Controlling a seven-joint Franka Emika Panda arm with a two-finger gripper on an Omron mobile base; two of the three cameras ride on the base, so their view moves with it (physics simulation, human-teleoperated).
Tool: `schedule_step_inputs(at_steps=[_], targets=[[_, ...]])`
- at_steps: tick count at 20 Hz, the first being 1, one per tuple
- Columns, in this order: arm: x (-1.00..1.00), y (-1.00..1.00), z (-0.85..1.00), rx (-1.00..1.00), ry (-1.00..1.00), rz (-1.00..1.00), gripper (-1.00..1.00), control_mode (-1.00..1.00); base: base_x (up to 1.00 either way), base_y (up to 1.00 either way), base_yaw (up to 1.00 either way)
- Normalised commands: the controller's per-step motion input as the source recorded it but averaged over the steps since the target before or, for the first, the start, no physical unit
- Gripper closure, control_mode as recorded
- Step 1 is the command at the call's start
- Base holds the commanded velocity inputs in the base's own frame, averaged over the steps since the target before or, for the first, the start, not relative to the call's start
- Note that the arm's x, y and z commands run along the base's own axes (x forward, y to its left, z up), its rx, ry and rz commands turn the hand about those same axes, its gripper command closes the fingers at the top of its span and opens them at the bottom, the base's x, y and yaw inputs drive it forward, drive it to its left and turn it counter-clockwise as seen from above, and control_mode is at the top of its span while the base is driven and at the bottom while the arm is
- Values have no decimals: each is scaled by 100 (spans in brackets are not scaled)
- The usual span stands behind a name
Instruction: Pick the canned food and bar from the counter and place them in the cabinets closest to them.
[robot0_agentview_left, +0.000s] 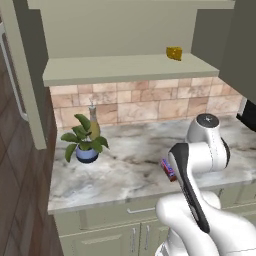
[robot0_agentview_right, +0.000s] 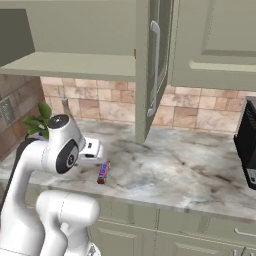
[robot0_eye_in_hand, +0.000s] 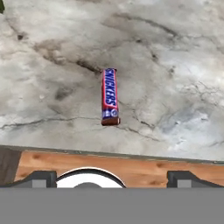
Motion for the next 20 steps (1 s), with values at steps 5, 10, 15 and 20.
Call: schedule_step_inputs(at_steps=[5,10,15,20], targets=[[25,-1,-51,9,1,-10,-100,-100,0,0,0],[31,0,-50,6,0,-8,-100,-100,0,0,0],[25,0,-52,1,0,-7,-100,-100,0,0,0],[28,0,-43,0,0,-4,-100,-100,0,0,0]])
